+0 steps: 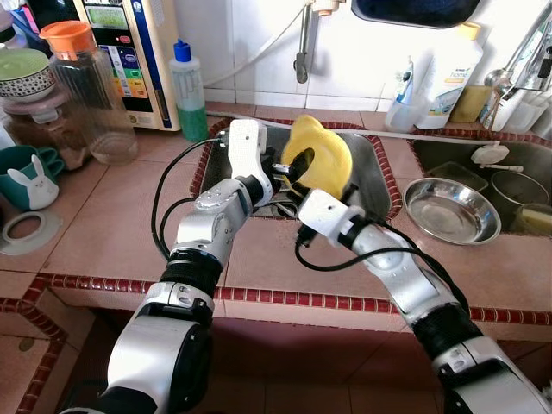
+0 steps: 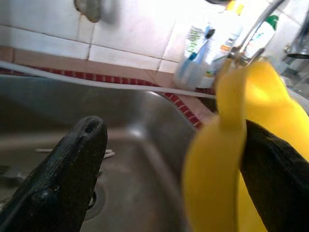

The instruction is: Kitchen organization

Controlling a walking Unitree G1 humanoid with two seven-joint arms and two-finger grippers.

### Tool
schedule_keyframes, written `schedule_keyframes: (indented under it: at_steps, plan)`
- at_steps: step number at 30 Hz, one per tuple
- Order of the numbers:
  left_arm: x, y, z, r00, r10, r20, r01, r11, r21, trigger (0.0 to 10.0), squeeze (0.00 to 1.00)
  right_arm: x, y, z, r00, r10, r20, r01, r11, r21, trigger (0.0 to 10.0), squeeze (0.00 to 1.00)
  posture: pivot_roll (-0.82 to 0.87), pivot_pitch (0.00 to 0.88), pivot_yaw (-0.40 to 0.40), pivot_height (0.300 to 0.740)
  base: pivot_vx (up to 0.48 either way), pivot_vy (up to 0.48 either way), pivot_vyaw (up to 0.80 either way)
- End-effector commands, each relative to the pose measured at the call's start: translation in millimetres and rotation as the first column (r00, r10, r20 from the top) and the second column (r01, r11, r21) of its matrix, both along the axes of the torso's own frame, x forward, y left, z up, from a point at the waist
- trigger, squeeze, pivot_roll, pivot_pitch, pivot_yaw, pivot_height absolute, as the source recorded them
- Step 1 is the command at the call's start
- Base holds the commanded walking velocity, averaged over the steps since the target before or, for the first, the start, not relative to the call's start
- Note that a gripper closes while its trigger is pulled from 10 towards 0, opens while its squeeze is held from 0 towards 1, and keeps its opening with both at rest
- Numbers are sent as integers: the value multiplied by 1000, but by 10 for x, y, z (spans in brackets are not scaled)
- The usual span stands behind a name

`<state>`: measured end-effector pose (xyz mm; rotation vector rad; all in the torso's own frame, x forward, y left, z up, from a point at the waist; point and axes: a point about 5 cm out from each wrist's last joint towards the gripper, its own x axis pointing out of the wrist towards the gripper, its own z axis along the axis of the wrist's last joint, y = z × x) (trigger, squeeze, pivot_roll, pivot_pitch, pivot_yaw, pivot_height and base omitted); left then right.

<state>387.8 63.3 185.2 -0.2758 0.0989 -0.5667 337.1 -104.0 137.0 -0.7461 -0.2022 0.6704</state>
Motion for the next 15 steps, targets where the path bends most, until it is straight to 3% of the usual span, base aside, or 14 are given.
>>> schedule_keyframes:
  at_steps: [1, 3, 4, 5, 6, 7, 8, 9, 11, 12, 13, 14, 15]
  plan:
    - [13, -6, 7, 1000, 5, 3, -5, 1000, 12, 10000, 0, -4, 5, 122, 999, 10, 32, -11, 1000, 11, 0, 0, 95, 0, 7, 740, 0, 0, 0]
    - [9, -9, -24, 1000, 6, -3, -6, 1000, 25, 10000, 0, -20, 19, 144, 999, 18, 35, -19, 1000, 13, 0, 0, 93, 0, 7, 740, 0, 0, 0]
    - [5, -18, -36, 1000, 1, -7, -1, 1000, 24, 9098, 0, -23, 35, 162, 999, 27, 40, -28, 999, 15, 0, 0, 92, 0, 7, 740, 0, 0, 0]
    - [2, -25, -45, 1000, -3, -10, 3, 1000, 23, 9098, 0, -26, 46, 175, 998, 34, 44, -35, 999, 17, 0, 0, 92, 0, 7, 740, 0, 0, 0]
    - [-2, -34, -57, 1000, -5, -10, 6, 1000, 26, 0, 0, -30, 66, 200, 998, 43, 51, -44, 999, 23, 0, 0, 91, 0, 7, 740, 0, 0, 0]
    - [-13, -57, -79, 1000, -18, -12, 18, 999, 35, 2078, 0, -34, 93, 233, 997, 52, 63, -54, 998, 32, 0, 0, 87, 0, 7, 740, 0, 0, 0]
    - [-19, -69, -89, 1000, -25, -14, 26, 999, 38, 2078, 0, -36, 100, 244, 996, 53, 67, -56, 998, 35, 0, 0, 86, 0, 6, 740, 0, 0, 0]
    - [-26, -90, -100, 999, -29, -21, 30, 999, 30, 5882, 0, -36, 108, 250, 996, 53, 66, -55, 998, 36, 0, 0, 84, 0, 6, 740, 0, 0, 0]
    - [-35, -107, -124, 999, -29, -27, 30, 999, 29, 10000, 0, -35, 140, 263, 996, 59, 63, -61, 997, 42, 0, 0, 84, 0, 3, 740, 0, 0, 0]
    - [-36, -107, -134, 999, -27, -30, 28, 999, 29, 10000, 0, -36, 152, 268, 996, 61, 63, -64, 997, 44, 0, 0, 84, 0, 3, 740, 0, 0, 0]
    - [-35, -99, -149, 999, -21, -33, 22, 999, 26, 3882, 0, -41, 183, 282, 996, 70, 64, -73, 996, 48, 0, 0, 84, 0, 3, 740, 0, 0, 0]
    - [-34, -97, -151, 999, -21, -33, 22, 999, 26, 3882, 0, -42, 188, 285, 995, 71, 65, -74, 996, 49, 0, 0, 84, 0, 3, 740, 0, 0, 0]
    - [-34, -93, -159, 999, -17, -40, 17, 1000, 18, 0, 0, -48, 196, 290, 995, 77, 65, -80, 996, 49, 0, 0, 82, 0, -5, 740, 0, 0, 0]
